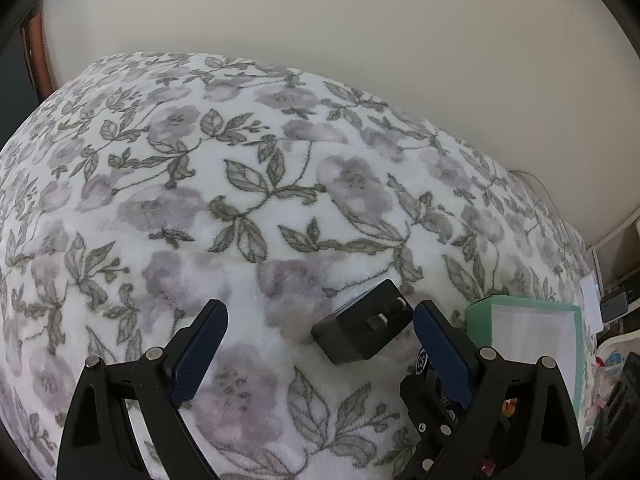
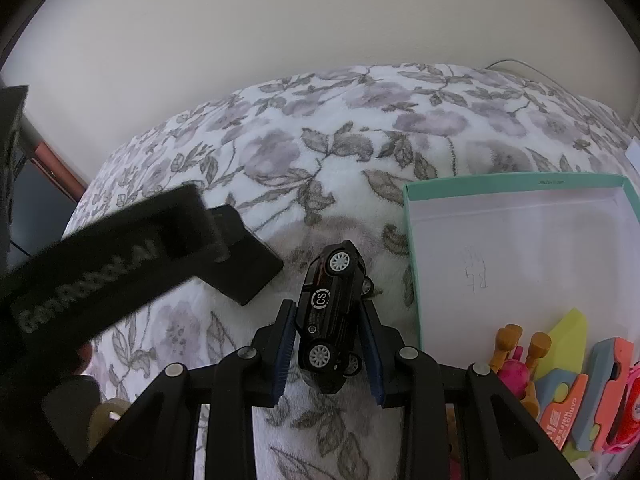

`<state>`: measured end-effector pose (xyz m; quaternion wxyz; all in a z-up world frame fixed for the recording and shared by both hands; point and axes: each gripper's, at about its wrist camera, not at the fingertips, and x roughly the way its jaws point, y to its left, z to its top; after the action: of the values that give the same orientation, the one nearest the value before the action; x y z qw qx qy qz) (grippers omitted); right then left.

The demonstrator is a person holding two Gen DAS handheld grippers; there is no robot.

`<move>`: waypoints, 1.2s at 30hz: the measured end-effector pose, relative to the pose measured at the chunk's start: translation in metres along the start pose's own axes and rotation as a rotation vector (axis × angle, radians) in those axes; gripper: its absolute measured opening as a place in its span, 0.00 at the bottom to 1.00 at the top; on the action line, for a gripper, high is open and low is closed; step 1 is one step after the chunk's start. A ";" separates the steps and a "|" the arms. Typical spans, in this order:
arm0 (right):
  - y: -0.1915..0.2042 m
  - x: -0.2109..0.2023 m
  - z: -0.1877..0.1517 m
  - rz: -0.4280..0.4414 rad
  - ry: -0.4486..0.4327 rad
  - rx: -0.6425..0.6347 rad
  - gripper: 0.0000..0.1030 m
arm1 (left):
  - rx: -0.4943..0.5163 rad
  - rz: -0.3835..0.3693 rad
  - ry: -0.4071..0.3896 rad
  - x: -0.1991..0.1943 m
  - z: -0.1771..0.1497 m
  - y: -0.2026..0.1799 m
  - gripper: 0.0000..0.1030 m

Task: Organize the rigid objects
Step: 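Grasp the black charger with the left gripper while the right grasps the black toy car, then carry the charger and toy car over the tray with both grippers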

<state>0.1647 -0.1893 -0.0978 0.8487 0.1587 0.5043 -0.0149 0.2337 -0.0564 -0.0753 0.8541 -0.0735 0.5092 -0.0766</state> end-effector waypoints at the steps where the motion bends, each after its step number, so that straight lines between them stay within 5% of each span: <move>1: 0.000 0.000 0.000 0.001 0.001 0.000 0.33 | 0.004 -0.002 -0.002 0.000 0.000 -0.001 0.89; 5: -0.001 0.000 0.000 0.012 0.001 0.003 0.33 | 0.025 -0.009 -0.003 0.005 0.001 -0.006 0.75; 10: -0.002 -0.001 -0.001 0.019 0.002 0.004 0.33 | 0.041 -0.048 -0.008 0.004 -0.001 -0.008 0.44; 24: -0.001 -0.014 -0.009 -0.006 0.038 -0.006 0.33 | -0.034 -0.026 0.032 -0.013 -0.009 0.015 0.44; 36: 0.002 -0.089 -0.015 -0.020 -0.037 0.010 0.32 | -0.106 -0.098 -0.025 -0.086 -0.024 0.018 0.44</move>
<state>0.1087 -0.1952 -0.0276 0.8568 0.1575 0.4902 -0.0290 0.1729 -0.0227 -0.0170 0.8507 -0.1443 0.4974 -0.0902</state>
